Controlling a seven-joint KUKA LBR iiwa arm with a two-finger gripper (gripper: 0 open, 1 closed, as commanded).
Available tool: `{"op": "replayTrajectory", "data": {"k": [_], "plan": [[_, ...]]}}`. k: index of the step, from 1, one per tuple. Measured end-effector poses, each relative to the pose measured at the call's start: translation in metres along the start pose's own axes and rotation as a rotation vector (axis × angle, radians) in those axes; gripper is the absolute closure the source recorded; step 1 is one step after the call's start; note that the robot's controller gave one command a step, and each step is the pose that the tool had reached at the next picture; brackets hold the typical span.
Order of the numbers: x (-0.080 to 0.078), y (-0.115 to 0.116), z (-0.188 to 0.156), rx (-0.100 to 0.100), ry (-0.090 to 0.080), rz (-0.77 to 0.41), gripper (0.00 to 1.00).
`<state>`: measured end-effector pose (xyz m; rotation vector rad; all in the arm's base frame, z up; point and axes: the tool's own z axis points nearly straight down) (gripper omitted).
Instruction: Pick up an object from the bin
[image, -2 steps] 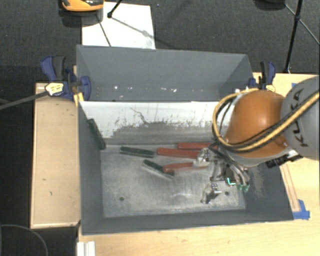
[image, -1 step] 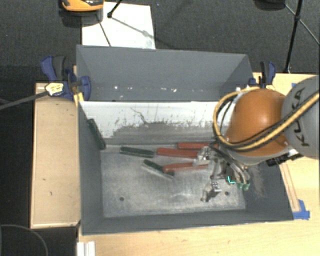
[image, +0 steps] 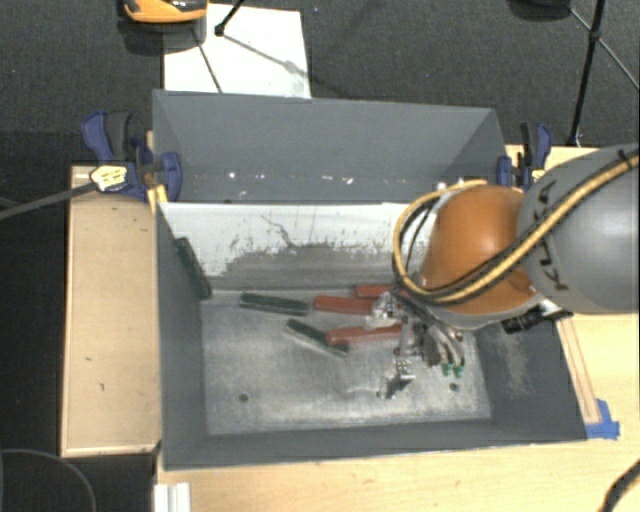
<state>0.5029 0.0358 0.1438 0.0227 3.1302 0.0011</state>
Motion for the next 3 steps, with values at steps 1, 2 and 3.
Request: {"op": "replayTrajectory", "data": {"k": [1,2,3], "plan": [[-0.0096,-0.0031,0.0527,-0.005,-0.015,0.056,0.0],[-0.0033,-0.0043,0.0552,0.0,0.007,0.066,1.0],[-0.0033,-0.0043,0.0552,0.0,0.007,0.067,0.0]]}}
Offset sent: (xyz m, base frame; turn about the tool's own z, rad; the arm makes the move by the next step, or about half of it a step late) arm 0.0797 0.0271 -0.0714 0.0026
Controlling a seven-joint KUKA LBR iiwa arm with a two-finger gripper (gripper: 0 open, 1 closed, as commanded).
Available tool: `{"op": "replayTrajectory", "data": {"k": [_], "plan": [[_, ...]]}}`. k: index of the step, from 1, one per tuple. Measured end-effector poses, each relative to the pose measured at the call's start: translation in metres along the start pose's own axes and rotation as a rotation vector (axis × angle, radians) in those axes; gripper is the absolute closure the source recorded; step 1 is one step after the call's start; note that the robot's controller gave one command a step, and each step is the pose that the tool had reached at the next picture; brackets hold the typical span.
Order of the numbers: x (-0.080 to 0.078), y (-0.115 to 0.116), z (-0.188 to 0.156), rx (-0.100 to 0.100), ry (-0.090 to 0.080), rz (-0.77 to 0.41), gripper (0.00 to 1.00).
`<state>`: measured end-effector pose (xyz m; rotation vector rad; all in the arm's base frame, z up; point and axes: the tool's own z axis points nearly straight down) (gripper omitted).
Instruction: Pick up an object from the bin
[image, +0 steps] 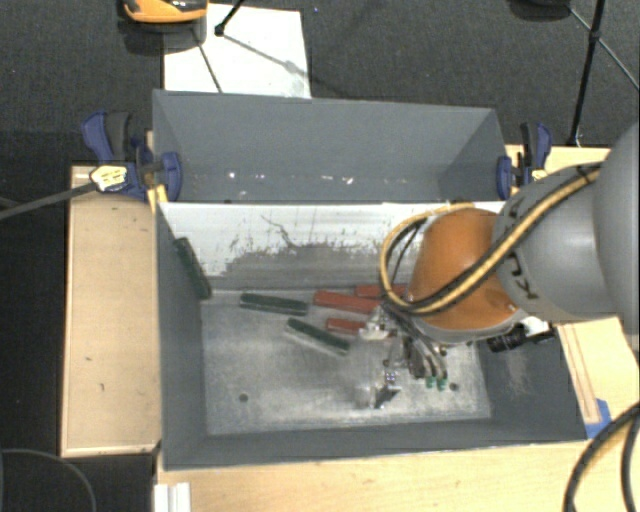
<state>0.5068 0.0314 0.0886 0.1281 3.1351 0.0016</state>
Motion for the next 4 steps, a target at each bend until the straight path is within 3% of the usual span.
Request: {"op": "replayTrajectory", "data": {"k": [1,2,3,4], "plan": [[0.0,0.0,0.0,0.0,0.0,0.0,0.0],[-0.015,0.068,0.012,-0.003,-0.012,-0.085,1.0],[-0.015,0.068,0.012,-0.003,-0.012,-0.085,1.0],[-0.02,0.067,-0.026,0.001,0.005,-0.089,1.0]]}}
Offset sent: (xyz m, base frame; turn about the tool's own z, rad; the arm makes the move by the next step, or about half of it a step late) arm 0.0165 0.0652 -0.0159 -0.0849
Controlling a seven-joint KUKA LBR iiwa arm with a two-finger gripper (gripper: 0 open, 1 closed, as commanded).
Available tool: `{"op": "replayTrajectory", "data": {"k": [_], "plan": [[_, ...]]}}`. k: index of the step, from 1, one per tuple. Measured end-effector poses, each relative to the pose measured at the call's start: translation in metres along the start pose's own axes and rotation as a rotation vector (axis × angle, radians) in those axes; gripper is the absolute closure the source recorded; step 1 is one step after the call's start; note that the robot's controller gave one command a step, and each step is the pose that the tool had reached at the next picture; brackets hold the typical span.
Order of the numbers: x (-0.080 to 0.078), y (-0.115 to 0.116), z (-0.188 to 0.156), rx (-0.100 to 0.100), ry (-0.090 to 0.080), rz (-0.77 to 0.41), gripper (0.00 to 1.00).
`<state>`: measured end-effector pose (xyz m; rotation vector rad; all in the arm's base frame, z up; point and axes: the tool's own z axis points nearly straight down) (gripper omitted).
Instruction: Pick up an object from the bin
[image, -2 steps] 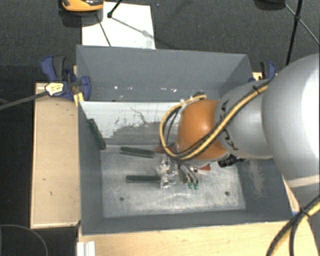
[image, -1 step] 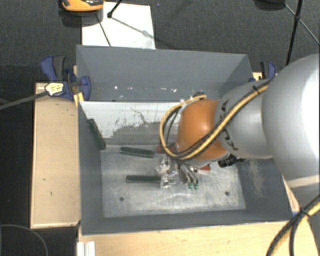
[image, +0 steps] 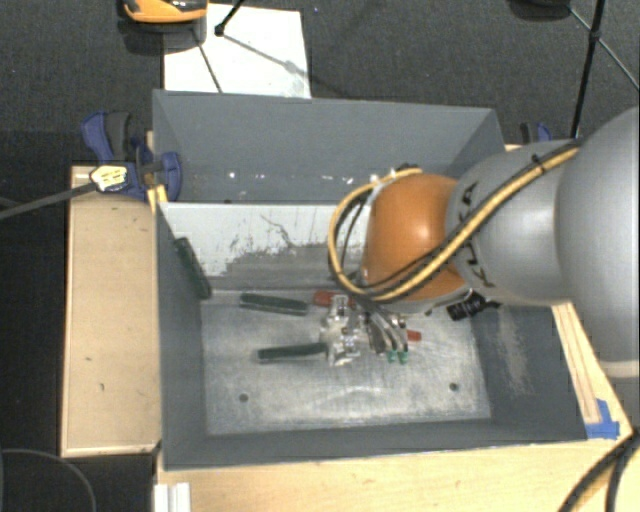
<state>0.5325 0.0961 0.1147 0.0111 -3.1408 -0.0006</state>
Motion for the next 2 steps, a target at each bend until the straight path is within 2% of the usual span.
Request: {"op": "replayTrajectory", "data": {"k": [1,2], "plan": [[-0.005,0.001,-0.03,0.0,-0.003,-0.035,1.0],[-0.005,0.027,-0.115,0.0,-0.003,-0.063,1.0]]}}
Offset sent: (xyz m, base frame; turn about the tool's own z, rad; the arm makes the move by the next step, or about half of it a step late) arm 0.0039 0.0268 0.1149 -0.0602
